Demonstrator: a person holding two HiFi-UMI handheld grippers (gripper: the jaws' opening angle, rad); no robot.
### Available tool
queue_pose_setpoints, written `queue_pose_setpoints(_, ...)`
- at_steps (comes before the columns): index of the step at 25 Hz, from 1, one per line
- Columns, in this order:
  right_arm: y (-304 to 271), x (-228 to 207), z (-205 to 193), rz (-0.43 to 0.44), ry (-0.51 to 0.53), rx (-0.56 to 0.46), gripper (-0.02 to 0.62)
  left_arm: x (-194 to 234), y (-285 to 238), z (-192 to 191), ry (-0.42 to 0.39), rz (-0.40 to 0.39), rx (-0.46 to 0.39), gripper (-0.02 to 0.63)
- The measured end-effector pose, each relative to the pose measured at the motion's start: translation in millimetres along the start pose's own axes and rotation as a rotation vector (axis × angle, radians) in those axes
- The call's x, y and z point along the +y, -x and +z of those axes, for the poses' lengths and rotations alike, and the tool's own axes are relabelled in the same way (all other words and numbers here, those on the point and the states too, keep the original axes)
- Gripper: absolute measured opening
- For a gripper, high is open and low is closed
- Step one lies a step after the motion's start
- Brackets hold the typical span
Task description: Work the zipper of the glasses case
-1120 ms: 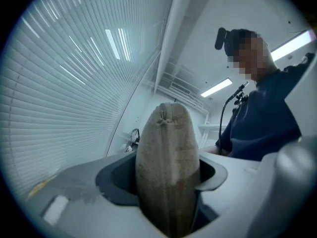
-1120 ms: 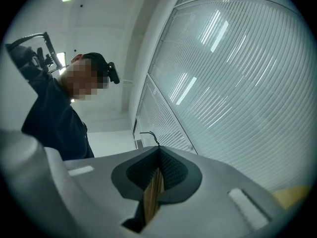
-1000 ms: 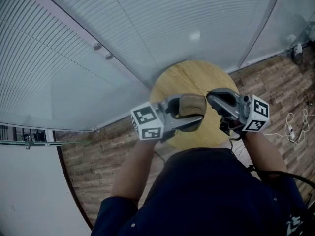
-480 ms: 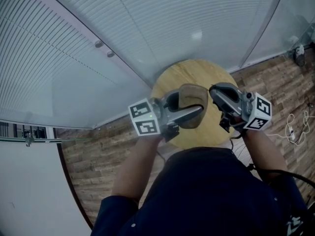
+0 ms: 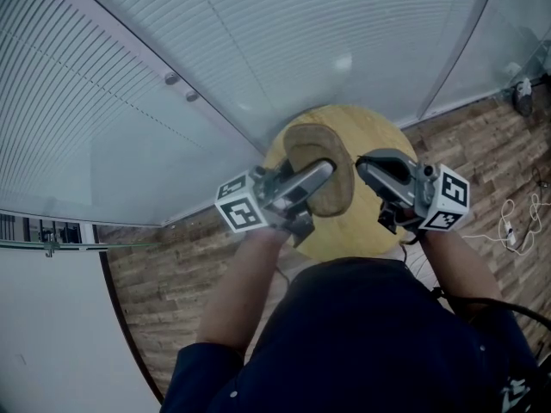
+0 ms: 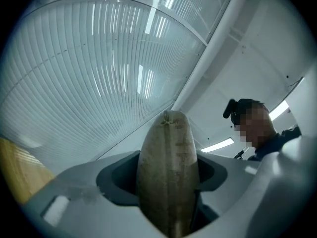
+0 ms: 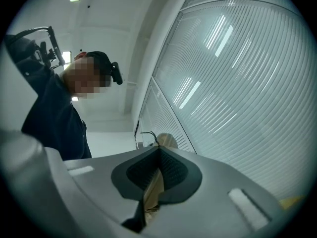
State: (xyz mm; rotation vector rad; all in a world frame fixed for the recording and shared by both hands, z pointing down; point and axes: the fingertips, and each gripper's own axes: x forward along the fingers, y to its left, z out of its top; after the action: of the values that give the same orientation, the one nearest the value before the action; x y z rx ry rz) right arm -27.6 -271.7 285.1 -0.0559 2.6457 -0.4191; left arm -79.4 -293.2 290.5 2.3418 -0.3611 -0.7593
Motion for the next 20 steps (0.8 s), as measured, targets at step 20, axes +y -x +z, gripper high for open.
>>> queue_pose_setpoints(20,3,22,-30,0.009,0.081,0.089,0.008,3,-6,57,0.048,0.009,-0.232,0.299)
